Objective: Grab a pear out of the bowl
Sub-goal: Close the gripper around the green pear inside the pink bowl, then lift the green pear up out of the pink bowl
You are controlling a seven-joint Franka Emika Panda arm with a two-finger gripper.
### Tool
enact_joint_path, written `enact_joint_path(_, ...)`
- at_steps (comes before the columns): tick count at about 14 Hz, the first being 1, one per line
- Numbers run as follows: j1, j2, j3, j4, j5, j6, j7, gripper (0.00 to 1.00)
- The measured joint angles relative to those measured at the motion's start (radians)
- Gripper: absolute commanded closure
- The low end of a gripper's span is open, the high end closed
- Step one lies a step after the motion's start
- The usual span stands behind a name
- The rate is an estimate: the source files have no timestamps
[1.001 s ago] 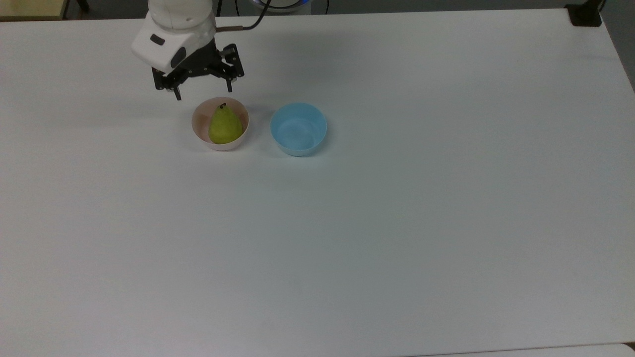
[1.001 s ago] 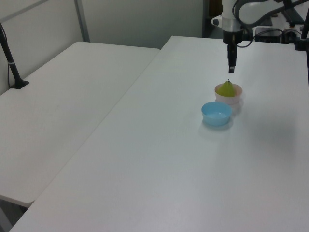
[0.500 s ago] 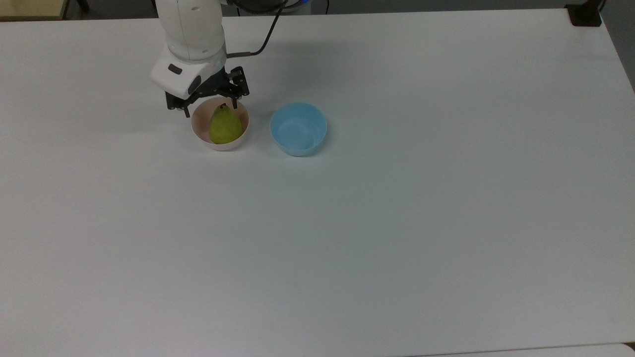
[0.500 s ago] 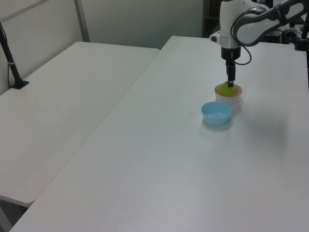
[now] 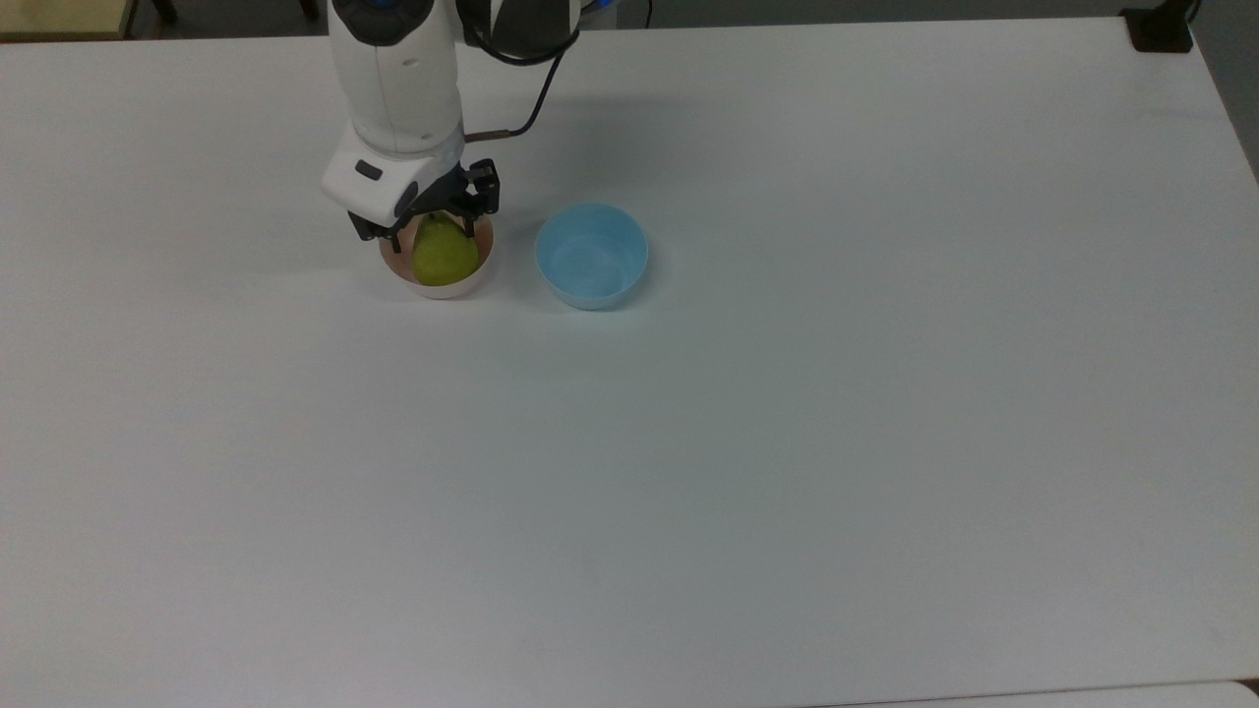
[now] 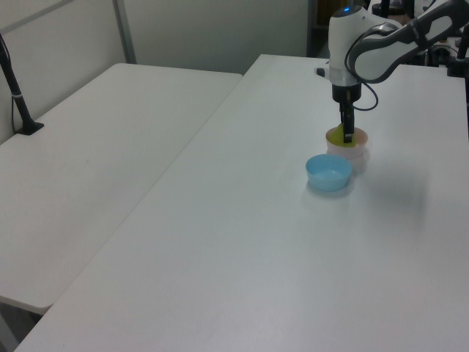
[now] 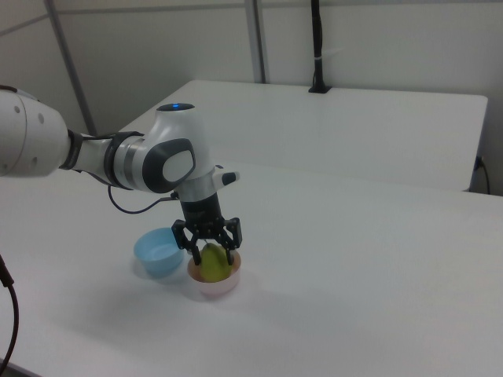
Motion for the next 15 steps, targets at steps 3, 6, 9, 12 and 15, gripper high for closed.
enact_joint_path(3, 0.012, 0.013, 0.000, 0.000, 0.000, 0.000, 0.000, 0.55)
enact_joint_path(6, 0.012, 0.011, 0.000, 0.001, 0.000, 0.000, 0.000, 0.61)
enact_joint_path(9, 0.011, 0.001, 0.000, 0.002, 0.000, -0.011, 0.000, 0.61)
enact_joint_path(12, 0.012, -0.062, 0.000, 0.021, 0.000, -0.108, 0.000, 0.61)
enact_joint_path(15, 0.009, -0.111, -0.002, 0.071, 0.000, -0.204, 0.000, 0.61)
